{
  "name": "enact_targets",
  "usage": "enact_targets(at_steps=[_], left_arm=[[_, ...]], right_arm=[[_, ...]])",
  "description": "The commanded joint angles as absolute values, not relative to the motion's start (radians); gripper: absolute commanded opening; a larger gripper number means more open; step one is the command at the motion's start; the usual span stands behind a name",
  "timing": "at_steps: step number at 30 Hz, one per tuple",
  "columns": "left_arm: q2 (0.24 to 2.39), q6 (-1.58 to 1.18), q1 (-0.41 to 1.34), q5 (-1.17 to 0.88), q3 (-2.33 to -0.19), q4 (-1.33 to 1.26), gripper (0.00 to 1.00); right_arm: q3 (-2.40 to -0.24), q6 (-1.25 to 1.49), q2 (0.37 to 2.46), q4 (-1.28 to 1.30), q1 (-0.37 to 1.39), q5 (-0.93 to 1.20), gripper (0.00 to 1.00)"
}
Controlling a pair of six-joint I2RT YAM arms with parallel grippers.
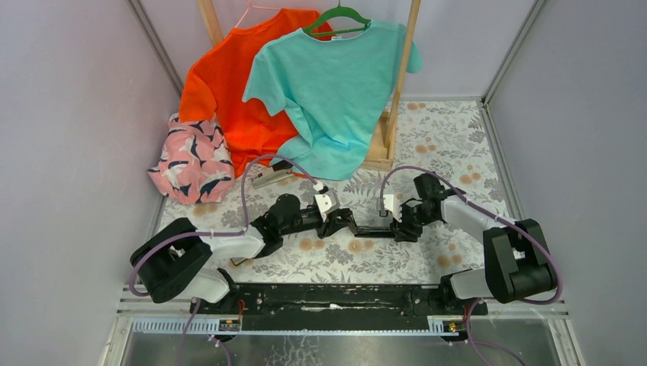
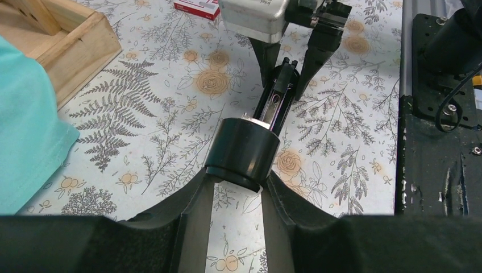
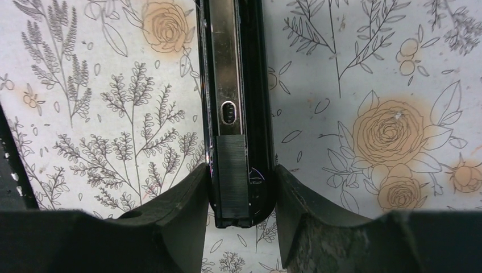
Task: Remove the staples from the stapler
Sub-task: Open the stapler at the center of the board.
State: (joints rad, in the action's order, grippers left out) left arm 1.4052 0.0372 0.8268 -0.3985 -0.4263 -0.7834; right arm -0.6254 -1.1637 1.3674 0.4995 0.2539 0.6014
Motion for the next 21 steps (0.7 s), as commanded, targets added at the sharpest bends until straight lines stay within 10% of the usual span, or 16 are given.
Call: enact_targets(at_steps=[1,9,21], left_arm=[[1.414,0.068,0.810,-0.354,-0.436,-0.810,0.00],[1.535,0.064,0.809,-0.422,-0.405,-0.977,0.00],[1.583,0.062,0.821,-0.444,-0.500,-0.890,0.00]], right_arm=[[-0.666,-1.105,1.405,0.480,0.266,0.508,0.12],[-0.708,-1.056,1.494,0.491,0.270,0.479,0.18],[-0.726,-1.033,1.448,0.529,0.274,0.551,0.58]])
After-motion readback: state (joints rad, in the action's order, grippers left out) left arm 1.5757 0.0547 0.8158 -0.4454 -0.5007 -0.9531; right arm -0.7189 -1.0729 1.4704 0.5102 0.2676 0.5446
